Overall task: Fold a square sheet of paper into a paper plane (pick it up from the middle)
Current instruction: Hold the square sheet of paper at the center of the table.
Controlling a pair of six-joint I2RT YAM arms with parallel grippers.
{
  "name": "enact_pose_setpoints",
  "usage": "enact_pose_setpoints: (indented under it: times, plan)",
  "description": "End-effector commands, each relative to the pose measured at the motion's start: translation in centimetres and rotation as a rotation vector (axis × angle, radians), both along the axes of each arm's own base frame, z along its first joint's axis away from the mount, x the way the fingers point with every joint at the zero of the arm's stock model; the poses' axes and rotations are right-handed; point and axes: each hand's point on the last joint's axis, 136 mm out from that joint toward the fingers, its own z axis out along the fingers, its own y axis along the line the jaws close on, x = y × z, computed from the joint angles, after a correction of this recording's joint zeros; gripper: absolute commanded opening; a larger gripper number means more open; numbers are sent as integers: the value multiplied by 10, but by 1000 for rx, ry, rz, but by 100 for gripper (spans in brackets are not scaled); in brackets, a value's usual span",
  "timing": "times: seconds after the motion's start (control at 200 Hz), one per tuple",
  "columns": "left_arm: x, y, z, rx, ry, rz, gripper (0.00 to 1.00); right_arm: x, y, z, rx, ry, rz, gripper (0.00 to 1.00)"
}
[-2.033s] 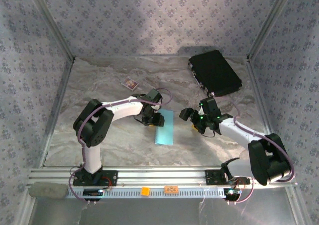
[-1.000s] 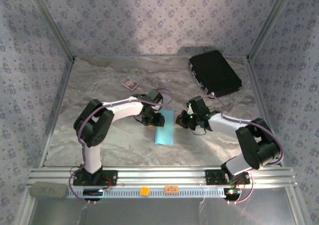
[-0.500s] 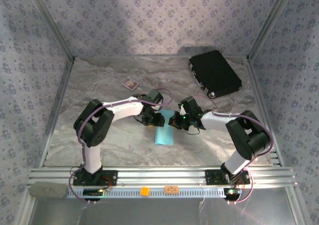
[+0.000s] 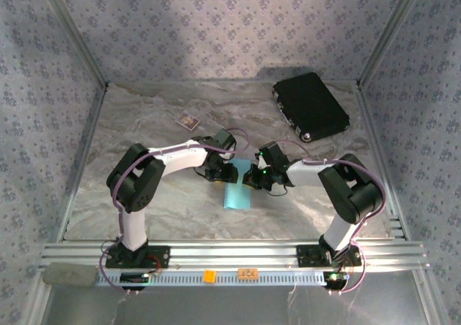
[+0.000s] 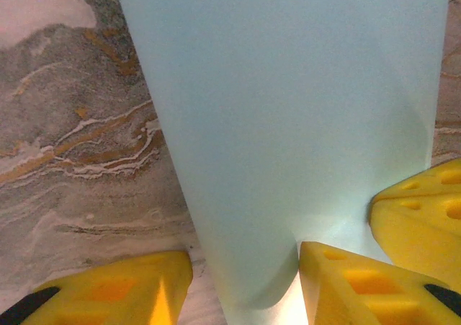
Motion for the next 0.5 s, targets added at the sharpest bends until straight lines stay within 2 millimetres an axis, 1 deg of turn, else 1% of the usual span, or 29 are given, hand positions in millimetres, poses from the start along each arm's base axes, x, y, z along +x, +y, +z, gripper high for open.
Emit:
enact_pose_setpoints:
  times: [0.0, 0.045, 0.11, 0.21, 0.255, 0.275, 0.35, 0.44, 0.495]
  plan:
    - [2, 13, -37, 85, -10, 22, 49, -29, -37, -41, -174, 100, 17, 0]
    - [3, 9, -32, 64, -13, 30, 49, -29, -39, -42, -173, 101, 26, 0]
    - [7, 2, -17, 19, -28, 46, 52, -27, -40, -41, -164, 97, 43, 0]
    - [15, -7, 15, -59, -86, 77, 56, -22, -44, -36, -160, 86, 82, 0]
    - [18, -9, 30, -87, -114, 93, 58, -21, -48, -35, -173, 92, 89, 0]
    - [20, -9, 38, -102, -130, 100, 58, -20, -49, -34, -179, 73, 118, 0]
    - [24, -10, 58, -159, -167, 131, 60, -16, -51, -29, -180, 57, 158, 0]
    - [27, -10, 75, -223, -190, 161, 60, -11, -53, -26, -183, 55, 176, 0]
    - [28, -13, 82, -282, -186, 176, 56, -9, -53, -27, -177, 52, 169, 0]
